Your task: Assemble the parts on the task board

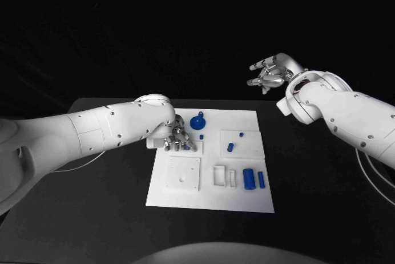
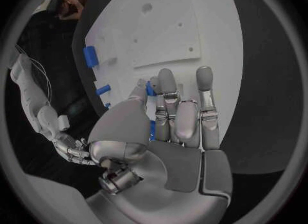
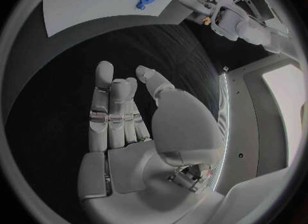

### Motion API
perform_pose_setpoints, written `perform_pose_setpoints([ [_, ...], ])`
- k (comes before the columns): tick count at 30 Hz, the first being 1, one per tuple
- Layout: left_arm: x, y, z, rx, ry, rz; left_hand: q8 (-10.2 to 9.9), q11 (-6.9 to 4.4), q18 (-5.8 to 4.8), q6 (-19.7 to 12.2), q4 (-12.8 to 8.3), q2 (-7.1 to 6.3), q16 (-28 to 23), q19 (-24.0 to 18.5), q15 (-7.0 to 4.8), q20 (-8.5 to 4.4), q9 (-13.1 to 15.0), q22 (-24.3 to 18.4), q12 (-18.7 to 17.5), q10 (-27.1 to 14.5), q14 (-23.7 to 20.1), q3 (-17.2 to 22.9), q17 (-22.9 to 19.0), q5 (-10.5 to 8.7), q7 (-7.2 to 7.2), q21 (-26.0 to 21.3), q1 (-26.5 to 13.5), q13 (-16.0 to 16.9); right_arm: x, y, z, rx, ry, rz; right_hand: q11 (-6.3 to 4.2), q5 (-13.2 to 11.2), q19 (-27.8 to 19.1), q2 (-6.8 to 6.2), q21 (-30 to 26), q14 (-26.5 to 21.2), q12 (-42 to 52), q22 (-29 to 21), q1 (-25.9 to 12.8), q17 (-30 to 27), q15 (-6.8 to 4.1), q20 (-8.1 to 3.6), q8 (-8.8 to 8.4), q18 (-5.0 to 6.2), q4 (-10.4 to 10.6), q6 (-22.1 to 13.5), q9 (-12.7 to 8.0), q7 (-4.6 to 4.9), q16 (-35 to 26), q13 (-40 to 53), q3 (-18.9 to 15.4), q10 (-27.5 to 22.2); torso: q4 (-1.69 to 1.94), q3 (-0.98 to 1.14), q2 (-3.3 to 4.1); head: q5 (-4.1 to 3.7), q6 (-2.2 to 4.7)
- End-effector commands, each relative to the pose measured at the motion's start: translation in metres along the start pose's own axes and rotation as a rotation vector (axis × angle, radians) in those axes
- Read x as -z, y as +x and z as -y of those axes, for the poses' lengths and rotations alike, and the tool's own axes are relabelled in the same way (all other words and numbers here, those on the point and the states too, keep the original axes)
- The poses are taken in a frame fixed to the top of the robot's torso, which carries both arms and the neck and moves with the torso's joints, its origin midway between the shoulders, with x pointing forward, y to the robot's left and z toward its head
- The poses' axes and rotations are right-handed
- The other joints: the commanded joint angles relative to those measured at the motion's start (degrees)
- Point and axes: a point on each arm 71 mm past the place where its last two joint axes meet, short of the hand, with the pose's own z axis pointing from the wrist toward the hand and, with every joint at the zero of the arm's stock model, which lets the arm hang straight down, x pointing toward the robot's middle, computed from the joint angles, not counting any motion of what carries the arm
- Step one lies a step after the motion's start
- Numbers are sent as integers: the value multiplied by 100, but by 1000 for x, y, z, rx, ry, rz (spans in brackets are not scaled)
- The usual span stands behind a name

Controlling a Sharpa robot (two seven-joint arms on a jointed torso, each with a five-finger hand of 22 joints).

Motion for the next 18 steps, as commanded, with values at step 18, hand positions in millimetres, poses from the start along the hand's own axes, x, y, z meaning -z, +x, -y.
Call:
perform_pose_setpoints([
  [18,-5,12,-14,-32,-43,0,-12,4,-113,9,1195,-1113,-74,6,-41,-146,-48,73,-26,275,-10,860,-35,2,32,-111,176,-71,1,2,3,10,0,-12,10,-16,138,5,-19,-35,-25,5,-40,-5,1,35,-11,118,-2,31,8,8,-26,-9,21,-45,4,-1,1,-8,2],
])
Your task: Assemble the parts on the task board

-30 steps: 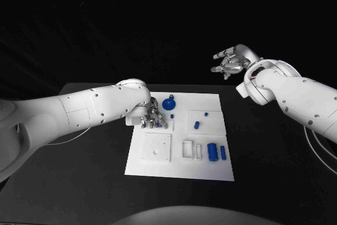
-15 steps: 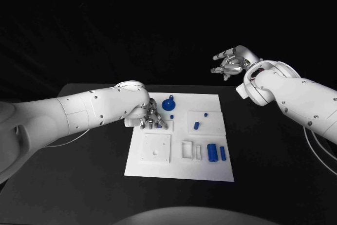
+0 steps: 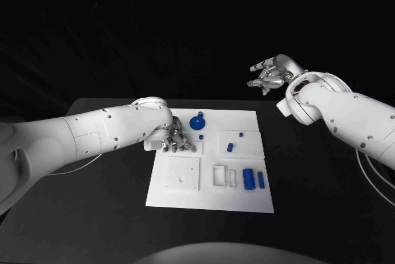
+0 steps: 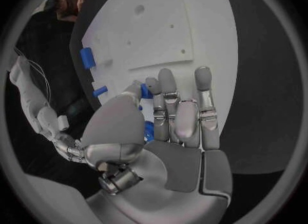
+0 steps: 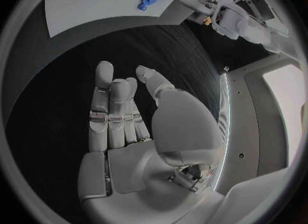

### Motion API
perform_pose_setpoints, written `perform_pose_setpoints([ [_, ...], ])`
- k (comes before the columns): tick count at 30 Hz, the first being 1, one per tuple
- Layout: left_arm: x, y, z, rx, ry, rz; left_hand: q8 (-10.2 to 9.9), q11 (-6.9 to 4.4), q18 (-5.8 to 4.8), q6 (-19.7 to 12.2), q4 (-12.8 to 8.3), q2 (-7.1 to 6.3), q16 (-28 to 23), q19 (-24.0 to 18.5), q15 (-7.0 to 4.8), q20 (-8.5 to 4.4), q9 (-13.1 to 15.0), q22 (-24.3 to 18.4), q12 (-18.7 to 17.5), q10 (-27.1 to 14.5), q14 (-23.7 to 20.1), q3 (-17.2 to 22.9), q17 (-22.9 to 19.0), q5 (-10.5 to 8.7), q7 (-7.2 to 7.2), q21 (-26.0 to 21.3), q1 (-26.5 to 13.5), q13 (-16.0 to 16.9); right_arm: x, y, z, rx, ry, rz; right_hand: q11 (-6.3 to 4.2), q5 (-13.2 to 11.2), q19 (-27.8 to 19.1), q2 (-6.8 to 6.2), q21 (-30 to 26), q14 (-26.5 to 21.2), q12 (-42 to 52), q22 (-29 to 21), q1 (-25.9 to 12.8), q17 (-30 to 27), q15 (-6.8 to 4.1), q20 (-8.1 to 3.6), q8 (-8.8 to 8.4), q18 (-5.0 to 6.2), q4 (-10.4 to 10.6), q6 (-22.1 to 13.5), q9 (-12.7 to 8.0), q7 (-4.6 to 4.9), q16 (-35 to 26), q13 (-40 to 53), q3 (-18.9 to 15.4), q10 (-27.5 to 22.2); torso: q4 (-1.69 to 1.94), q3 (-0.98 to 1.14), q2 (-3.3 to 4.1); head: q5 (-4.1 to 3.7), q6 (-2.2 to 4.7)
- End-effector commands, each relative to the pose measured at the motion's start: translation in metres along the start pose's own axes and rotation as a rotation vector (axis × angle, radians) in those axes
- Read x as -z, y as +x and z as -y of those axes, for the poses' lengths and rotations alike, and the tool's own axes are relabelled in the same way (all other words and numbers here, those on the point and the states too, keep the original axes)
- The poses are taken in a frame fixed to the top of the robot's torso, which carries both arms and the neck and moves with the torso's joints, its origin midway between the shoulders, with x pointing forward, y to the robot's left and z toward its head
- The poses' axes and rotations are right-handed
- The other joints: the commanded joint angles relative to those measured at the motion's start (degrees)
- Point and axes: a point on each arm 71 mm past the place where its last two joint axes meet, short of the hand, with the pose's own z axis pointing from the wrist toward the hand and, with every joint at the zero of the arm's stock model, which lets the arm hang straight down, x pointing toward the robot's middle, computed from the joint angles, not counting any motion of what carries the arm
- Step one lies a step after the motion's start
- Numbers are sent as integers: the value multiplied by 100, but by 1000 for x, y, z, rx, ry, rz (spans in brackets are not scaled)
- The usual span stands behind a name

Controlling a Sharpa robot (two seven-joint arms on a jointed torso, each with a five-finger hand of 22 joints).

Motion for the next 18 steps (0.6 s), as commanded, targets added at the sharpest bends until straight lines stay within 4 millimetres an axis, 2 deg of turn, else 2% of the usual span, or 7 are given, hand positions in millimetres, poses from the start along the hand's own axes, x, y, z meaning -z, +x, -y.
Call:
perform_pose_setpoints([
  [1,-4,8,-7,-31,-35,-16,-21,4,-112,-3,38,-18,-33,7,-41,-41,-3,74,-25,274,-10,2,-1,35,29,-34,31,-10,0,1,0,9,-6,-11,0,-16,137,5,-19,-35,-25,5,-40,-5,1,34,-11,118,-2,32,8,10,-26,-10,21,-55,1,1,1,6,-4],
  [11,-2,8,-6,-17,-17,-21,-28,5,-125,-27,101,-54,-68,6,-45,-55,-21,74,-57,273,-18,3,-40,36,35,-58,42,-26,1,3,2,9,-3,-15,0,-16,137,5,-19,-35,-25,5,-40,-5,1,34,-11,118,-2,32,8,10,-26,-10,21,-55,-4,0,-2,12,-7],
  [18,4,5,-6,-17,0,-18,-25,4,-146,-30,226,-133,-78,9,-50,-74,-48,76,-66,273,-16,7,-40,36,36,-79,75,-30,2,5,3,8,-3,-18,-2,-11,146,9,-28,-32,-22,3,-41,-7,0,34,-10,118,8,23,8,10,-25,-9,12,-52,1,6,-2,23,8],
])
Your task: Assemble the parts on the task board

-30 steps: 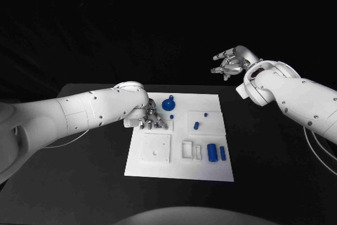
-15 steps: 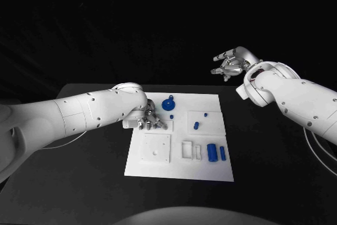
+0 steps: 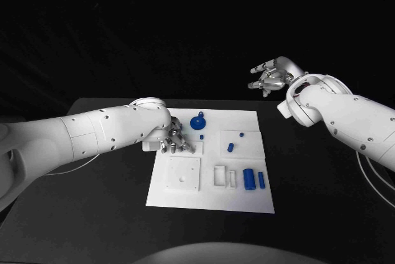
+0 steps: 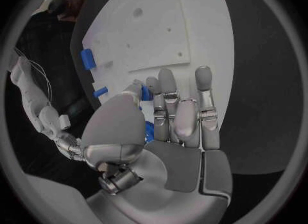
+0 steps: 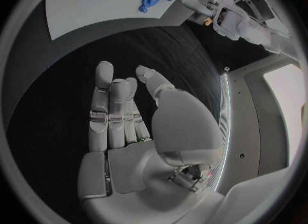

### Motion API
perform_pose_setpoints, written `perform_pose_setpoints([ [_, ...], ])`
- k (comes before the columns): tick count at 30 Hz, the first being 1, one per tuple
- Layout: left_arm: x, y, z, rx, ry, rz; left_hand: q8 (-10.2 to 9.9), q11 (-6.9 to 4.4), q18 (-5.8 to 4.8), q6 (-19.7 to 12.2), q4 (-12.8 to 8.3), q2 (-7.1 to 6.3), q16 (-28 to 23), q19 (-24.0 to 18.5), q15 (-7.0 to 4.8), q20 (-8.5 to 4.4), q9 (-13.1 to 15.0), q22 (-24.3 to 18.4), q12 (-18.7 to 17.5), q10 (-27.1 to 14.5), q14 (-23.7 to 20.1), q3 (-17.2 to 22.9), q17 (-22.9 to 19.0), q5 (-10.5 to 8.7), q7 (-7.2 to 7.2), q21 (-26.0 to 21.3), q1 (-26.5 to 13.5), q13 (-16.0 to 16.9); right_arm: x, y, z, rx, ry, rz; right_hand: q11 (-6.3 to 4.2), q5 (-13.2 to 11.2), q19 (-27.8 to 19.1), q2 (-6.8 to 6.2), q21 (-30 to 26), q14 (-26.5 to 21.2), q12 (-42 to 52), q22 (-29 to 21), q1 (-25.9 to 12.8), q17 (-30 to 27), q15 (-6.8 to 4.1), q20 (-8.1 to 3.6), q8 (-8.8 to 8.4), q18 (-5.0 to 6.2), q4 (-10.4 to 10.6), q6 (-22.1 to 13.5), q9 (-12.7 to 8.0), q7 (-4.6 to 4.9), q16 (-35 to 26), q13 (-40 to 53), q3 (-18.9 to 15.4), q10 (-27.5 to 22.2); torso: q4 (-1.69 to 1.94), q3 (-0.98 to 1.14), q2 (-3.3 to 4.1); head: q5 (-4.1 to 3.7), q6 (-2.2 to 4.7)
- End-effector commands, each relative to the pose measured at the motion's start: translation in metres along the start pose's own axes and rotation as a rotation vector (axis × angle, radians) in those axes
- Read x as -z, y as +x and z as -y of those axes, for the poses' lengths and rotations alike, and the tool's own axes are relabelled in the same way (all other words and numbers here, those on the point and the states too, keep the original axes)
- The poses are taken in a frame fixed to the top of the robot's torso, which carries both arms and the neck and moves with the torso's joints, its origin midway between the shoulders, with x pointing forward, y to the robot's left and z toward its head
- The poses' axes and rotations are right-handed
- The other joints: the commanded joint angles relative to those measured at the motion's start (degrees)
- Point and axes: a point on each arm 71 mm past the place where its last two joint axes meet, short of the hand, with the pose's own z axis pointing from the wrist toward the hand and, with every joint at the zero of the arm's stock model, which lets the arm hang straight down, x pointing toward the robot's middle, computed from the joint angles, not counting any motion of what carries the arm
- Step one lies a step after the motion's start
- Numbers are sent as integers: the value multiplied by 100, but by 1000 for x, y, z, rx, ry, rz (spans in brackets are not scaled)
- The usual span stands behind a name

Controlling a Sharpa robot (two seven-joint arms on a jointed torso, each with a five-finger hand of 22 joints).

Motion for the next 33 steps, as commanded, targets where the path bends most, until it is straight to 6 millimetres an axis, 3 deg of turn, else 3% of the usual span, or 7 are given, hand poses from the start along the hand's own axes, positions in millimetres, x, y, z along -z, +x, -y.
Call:
perform_pose_setpoints([
  [1,2,3,-1,-16,-5,-17,-27,4,-87,7,21,-48,-30,9,-28,-34,-5,77,-39,272,6,2,-5,34,-1,-35,-13,-7,1,1,0,9,-11,-13,-3,-9,147,11,-29,-31,-20,4,-39,-7,0,33,-9,119,8,41,9,18,-25,-4,14,-51,2,4,-1,7,10],
  [9,8,-2,-1,-5,11,7,-77,-7,-100,-141,49,-25,-79,1,-39,-53,-177,72,-106,270,-7,0,-59,35,29,-73,27,-27,1,2,1,9,-10,-14,-3,-9,147,11,-29,-31,-20,4,-39,-7,0,33,-9,119,8,41,9,18,-25,-4,14,-51,3,0,1,2,13],
  [11,9,-3,-1,-1,17,14,-61,-5,-122,-207,30,-8,-96,11,-39,-75,-688,67,-142,256,-1,-6,-73,35,53,-93,36,-29,1,2,2,9,-9,-15,-3,-17,148,12,-30,-30,-20,4,-51,-6,0,33,-11,118,8,33,8,19,-23,-3,12,-54,2,-1,2,0,13],
  [14,10,-3,0,11,28,16,-86,5,-143,-370,10,-10,-134,11,-38,-98,-1043,67,-180,264,-15,-8,-125,35,107,-117,37,-28,2,1,3,10,-7,-15,-3,-17,148,12,-30,-30,-20,4,-51,-6,0,33,-11,118,8,33,8,19,-23,-3,12,-54,-1,-1,1,1,12],
  [19,12,-4,-1,48,46,10,-23,54,-278,-640,-257,122,-319,-12,-15,-217,-2179,58,-363,287,-62,-11,-386,40,215,-187,27,10,2,1,4,10,-5,-16,-3,-17,148,12,-30,-30,-20,4,-51,-6,0,33,-11,118,8,33,8,19,-23,-3,12,-54,-3,0,0,5,14],
  [21,12,-4,-1,62,53,6,-68,60,-298,-617,-272,103,-327,-3,-31,-237,-2348,60,-390,256,-67,-23,-411,38,224,-201,-2,48,2,1,4,10,-4,-17,-3,-17,148,12,-30,-30,-20,4,-51,-6,0,33,-11,118,8,33,8,19,-23,-3,12,-54,-1,2,0,3,11],
  [33,13,-4,-2,93,69,-6,-59,70,-348,-658,-310,102,-392,1,-44,-283,-2547,65,-526,251,-107,-47,-522,36,244,-260,31,140,3,3,7,10,2,-22,-3,-17,148,12,-30,-30,-20,4,-51,-6,0,33,-11,118,8,33,8,19,-23,-3,12,-54,0,4,1,12,11],
])
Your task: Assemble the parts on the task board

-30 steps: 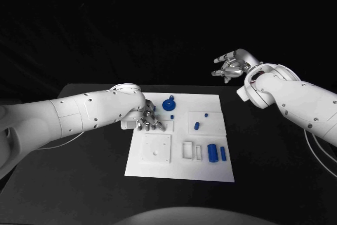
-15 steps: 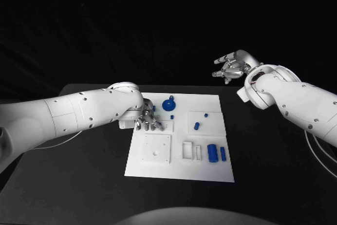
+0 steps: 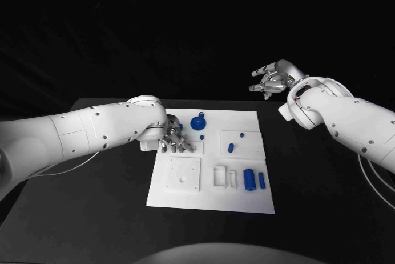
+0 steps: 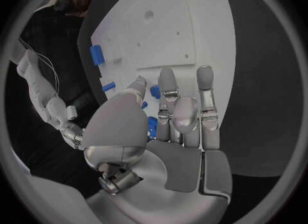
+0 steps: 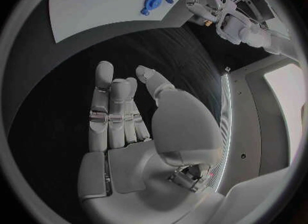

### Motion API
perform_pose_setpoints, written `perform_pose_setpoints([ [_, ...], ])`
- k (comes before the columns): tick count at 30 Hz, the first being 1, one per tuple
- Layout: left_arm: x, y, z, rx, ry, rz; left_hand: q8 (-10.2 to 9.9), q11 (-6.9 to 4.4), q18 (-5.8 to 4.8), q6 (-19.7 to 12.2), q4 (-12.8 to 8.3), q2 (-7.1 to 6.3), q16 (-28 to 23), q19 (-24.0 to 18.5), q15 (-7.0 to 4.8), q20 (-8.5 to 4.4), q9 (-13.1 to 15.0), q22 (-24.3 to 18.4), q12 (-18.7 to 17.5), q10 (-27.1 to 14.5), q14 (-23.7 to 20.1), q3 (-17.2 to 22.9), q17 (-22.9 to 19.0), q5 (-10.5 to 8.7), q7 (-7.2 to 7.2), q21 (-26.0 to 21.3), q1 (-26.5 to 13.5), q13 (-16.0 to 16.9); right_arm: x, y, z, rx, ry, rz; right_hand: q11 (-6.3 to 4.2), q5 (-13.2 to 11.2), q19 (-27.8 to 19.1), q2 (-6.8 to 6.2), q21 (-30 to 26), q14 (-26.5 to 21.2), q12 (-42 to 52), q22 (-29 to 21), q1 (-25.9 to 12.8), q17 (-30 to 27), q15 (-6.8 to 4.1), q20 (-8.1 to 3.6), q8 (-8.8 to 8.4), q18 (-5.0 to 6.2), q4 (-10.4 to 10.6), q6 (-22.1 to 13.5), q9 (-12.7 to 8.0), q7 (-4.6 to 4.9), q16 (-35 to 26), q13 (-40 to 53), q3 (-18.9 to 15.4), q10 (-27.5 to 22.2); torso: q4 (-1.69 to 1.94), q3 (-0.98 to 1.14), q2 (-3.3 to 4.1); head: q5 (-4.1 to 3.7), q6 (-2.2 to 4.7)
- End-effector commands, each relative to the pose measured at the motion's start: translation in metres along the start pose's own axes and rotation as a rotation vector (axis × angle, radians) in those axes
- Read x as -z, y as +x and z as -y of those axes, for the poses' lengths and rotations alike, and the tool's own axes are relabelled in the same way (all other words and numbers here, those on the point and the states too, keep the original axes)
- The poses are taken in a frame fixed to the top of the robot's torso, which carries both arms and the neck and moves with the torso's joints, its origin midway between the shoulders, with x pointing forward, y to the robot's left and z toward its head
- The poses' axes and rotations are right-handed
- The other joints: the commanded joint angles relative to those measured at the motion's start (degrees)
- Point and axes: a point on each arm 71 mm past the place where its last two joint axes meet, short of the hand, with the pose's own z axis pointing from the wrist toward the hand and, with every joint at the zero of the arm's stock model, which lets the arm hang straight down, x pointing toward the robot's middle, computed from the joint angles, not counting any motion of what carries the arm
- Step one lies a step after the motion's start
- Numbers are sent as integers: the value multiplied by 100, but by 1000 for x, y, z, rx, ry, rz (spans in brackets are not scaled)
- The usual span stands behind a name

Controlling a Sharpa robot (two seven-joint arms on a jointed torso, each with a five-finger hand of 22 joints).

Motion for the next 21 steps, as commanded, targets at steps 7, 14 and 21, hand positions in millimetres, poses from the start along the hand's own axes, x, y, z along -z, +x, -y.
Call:
perform_pose_setpoints([
  [7,1,-1,0,39,22,1,-7,47,-107,-33,-17,36,-52,0,-9,-63,-56,71,-68,276,-41,-12,-34,14,10,-47,24,66,1,0,1,9,-6,-13,9,-25,152,17,-35,-29,-15,1,-55,-7,0,33,-11,118,10,31,8,19,-23,-2,-3,-40,0,-2,1,1,5],
  [14,4,-4,-7,56,21,9,-5,44,-107,-25,-58,72,-42,13,-12,-64,-54,72,-64,276,-35,-32,-23,14,6,-56,33,91,2,-1,4,11,-2,-12,7,-15,154,17,-35,-26,-13,0,-67,-6,-1,33,-10,117,19,37,9,18,-21,0,-13,-36,3,-4,1,-9,32],
  [21,16,-11,-14,109,49,-32,-32,64,-136,-145,-77,28,-200,1,-22,-103,-81,65,-197,238,-114,-39,-261,14,44,-84,57,63,6,-2,3,8,-20,-15,2,-3,164,29,-34,-18,0,-5,-78,-4,-4,30,-4,117,33,108,13,12,-16,8,-41,-28,6,-8,-3,-46,48],
])
